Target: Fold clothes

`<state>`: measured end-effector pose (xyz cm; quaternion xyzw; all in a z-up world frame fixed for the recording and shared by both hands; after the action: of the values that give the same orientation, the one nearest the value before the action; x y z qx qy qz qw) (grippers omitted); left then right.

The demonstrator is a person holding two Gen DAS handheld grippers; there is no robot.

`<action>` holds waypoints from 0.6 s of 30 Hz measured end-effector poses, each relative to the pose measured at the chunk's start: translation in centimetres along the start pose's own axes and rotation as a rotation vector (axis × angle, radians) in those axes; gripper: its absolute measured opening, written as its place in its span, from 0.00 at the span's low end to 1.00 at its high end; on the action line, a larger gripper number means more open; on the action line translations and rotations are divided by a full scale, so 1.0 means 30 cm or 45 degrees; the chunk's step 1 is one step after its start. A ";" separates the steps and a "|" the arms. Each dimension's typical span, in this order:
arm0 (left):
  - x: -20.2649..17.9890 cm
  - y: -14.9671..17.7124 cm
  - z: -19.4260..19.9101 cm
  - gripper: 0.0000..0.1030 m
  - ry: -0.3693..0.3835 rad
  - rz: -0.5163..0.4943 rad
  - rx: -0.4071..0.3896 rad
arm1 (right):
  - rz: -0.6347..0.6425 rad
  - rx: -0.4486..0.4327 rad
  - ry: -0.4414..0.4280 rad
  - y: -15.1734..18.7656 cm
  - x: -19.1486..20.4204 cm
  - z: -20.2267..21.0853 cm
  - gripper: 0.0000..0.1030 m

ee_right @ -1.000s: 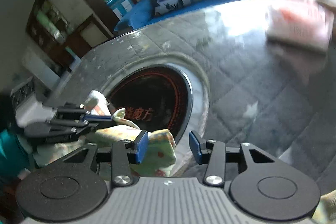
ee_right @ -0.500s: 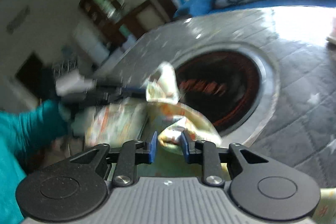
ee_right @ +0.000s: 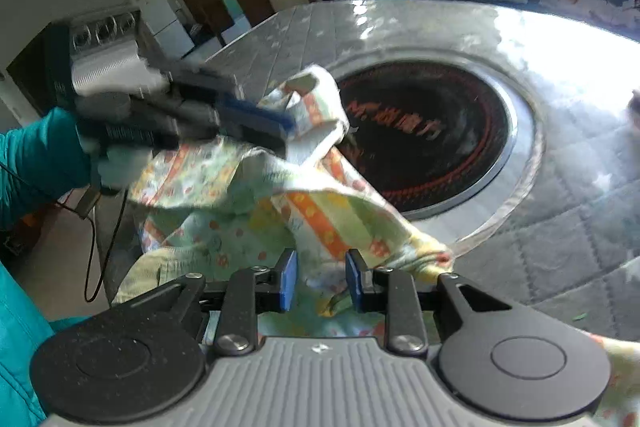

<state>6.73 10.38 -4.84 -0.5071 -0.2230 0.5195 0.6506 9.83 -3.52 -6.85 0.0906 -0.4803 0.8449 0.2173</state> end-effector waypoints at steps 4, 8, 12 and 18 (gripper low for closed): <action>-0.021 0.045 -0.011 0.20 0.034 -0.019 0.056 | -0.027 -0.052 0.085 -0.047 -0.054 0.026 0.27; 0.049 0.007 0.047 0.27 -0.060 0.005 -0.009 | -0.089 -0.023 0.128 -0.030 -0.112 -0.003 0.33; 0.219 -0.051 0.125 0.39 -0.312 0.034 -0.067 | -0.077 -0.020 0.093 -0.022 -0.098 -0.036 0.33; 0.506 -0.049 0.141 0.44 -0.663 0.130 0.015 | -0.004 0.002 0.080 -0.023 -0.068 -0.059 0.24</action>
<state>9.41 25.95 -5.48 -0.3632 -0.3539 0.6659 0.5472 12.05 -2.28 -7.97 0.0647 -0.4725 0.8474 0.2334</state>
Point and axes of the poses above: each gripper's, at about its wrist camera, not at the fingertips, and z roughly against the way its jaws point, x to its left, y to its underside, the point moved 10 cm from there along -z, roughly the way its jaws point, and after that the axes turned 15 degrees about -x, right-handed, at the moved point
